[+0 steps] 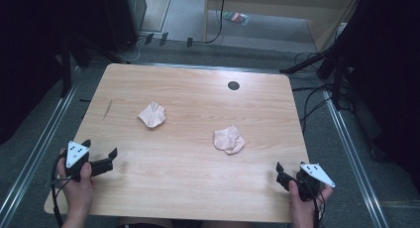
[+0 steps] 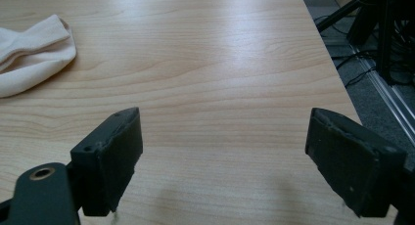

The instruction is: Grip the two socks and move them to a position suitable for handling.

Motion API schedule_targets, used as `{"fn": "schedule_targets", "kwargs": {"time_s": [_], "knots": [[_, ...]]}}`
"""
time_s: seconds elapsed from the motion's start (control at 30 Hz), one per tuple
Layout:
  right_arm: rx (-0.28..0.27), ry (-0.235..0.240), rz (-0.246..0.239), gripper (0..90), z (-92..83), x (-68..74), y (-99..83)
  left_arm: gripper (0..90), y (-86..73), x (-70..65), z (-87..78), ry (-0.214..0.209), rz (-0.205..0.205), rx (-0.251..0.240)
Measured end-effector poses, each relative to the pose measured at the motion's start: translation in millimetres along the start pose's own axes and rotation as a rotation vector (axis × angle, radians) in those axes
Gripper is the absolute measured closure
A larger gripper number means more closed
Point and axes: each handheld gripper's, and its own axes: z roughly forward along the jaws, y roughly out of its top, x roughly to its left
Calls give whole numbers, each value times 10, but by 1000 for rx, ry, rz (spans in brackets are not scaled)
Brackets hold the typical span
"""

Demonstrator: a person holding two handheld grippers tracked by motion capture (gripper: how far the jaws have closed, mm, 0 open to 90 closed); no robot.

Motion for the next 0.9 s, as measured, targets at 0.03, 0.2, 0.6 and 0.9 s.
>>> {"fn": "schedule_targets", "kwargs": {"time_s": [0.03, 0.2, 0.6, 0.9], "knots": [[3, 3, 3, 142, 0, -5, 1, 55, 0, -13, 6, 7, 8, 1], [-16, -9, 52, 142, -1, -51, 7, 57, 8, -13, 17, 20, 1, 13], [-19, -50, 186, 149, 166, -226, 202, 57, 17, -15, 35, 8, 19, 15], [-40, -1, 176, 150, 222, -40, 374, 57, 29, -54, 62, 22, 40, 34]]}}
